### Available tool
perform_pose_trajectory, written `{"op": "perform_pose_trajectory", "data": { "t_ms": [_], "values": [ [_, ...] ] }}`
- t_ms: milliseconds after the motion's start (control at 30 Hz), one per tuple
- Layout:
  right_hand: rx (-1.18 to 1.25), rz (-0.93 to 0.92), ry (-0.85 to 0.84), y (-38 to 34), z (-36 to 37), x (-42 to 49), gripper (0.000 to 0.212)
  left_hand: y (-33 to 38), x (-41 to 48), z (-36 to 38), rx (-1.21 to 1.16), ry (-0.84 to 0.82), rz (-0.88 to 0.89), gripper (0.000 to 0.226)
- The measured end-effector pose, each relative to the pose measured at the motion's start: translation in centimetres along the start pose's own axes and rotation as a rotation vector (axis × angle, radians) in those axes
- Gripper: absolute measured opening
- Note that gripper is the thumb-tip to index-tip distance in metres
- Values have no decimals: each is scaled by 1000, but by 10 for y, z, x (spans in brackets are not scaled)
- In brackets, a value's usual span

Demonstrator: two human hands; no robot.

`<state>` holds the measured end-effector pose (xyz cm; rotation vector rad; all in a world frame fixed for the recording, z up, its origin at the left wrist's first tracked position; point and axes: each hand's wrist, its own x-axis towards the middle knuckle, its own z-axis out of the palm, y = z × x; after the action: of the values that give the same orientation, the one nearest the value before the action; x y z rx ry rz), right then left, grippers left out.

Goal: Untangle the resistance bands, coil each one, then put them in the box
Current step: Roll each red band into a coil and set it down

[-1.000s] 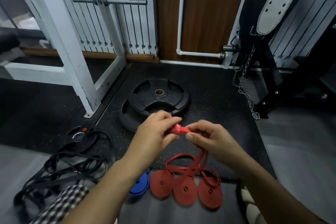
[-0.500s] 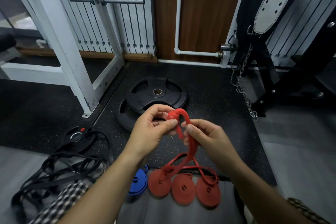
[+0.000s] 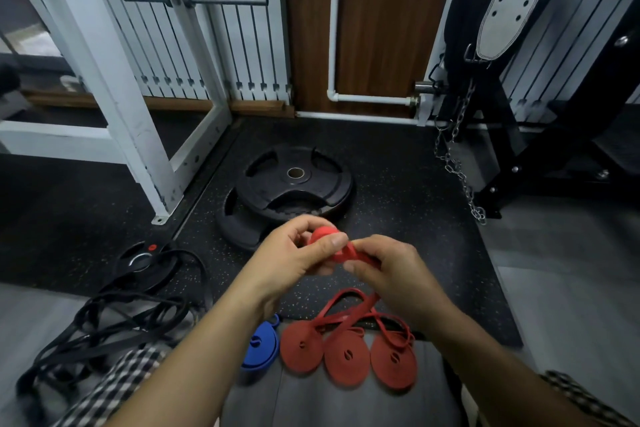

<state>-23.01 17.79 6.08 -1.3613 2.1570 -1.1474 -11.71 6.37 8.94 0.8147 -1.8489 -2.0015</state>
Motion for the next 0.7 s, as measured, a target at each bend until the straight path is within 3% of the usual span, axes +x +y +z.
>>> {"op": "perform_pose_trajectory", "data": {
  "t_ms": [100, 233, 367, 433, 567, 600, 700],
  "values": [
    [-24, -39, 34, -3, -1, 0, 13, -2, 2, 5, -145, 93, -63, 1],
    [426, 47, 141, -11, -10, 1, 22, 3, 3, 8, -590, 82, -155, 8],
    [712, 77, 161, -17, -13, 1, 18, 2, 2, 8, -728, 52, -183, 9],
    [654, 81, 121, -14, -17, 3, 19, 1, 3, 5, -583, 3, -166, 10],
    [175, 38, 82, -4, -19, 4, 28, -3, 3, -3, 459, 68, 209, 17],
    [79, 15, 59, -2, -18, 3, 28, -4, 3, -5, 543, 49, 243, 21],
    [-41, -24, -20, -5, -16, 1, 18, -2, -3, -4, 500, -168, 141, 24]
  ]
}}
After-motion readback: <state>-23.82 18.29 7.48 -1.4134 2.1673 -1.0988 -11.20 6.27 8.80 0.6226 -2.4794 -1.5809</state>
